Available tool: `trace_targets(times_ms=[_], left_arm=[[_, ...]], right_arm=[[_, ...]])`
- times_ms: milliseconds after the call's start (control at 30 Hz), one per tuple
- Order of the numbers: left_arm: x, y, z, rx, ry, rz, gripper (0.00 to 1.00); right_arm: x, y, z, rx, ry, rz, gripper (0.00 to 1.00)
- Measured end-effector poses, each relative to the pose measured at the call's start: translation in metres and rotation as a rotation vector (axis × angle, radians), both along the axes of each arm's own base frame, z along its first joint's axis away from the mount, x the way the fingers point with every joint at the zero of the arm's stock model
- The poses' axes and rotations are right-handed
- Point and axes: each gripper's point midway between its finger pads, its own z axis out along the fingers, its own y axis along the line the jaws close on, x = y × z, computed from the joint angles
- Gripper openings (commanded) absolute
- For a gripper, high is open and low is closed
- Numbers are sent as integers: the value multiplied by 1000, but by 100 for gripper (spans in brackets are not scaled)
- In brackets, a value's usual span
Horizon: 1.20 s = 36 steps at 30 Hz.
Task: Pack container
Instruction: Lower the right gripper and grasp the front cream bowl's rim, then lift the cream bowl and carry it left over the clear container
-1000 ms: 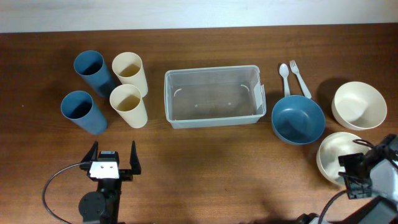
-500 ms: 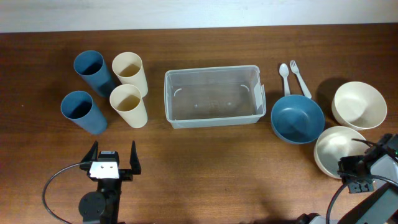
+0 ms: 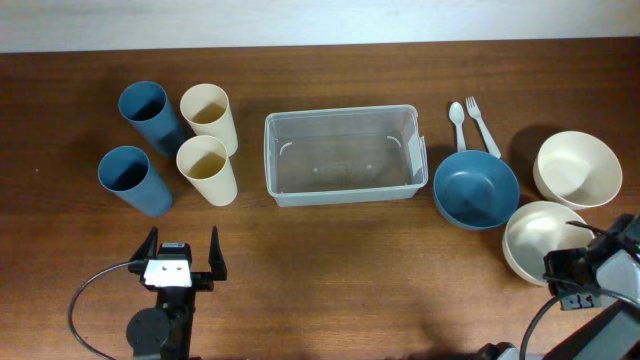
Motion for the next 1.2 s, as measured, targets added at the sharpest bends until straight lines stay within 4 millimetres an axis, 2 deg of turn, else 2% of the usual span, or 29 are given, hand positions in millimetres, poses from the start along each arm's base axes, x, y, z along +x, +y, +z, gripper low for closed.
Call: trace_targets(times_ms=[200, 500, 667, 800, 1000, 1200], left_arm=[[0, 0, 0, 0, 0, 0, 100], [0, 0, 0, 0, 0, 0, 100], [0, 0, 0, 0, 0, 0, 100], [0, 0, 0, 0, 0, 0, 100], [0, 0, 0, 0, 0, 0, 100], [0, 0, 0, 0, 0, 0, 100]], right_arm=[[-27, -3, 18, -3, -7, -98, 4], [-37, -13, 70, -101, -258, -101, 4], [-41, -12, 79, -122, -300, -81, 3], [-27, -8, 85, -102, -385, -11, 4], [3, 11, 101, -35, -582, 116, 4], [29, 25, 141, -10, -783, 254, 4]])
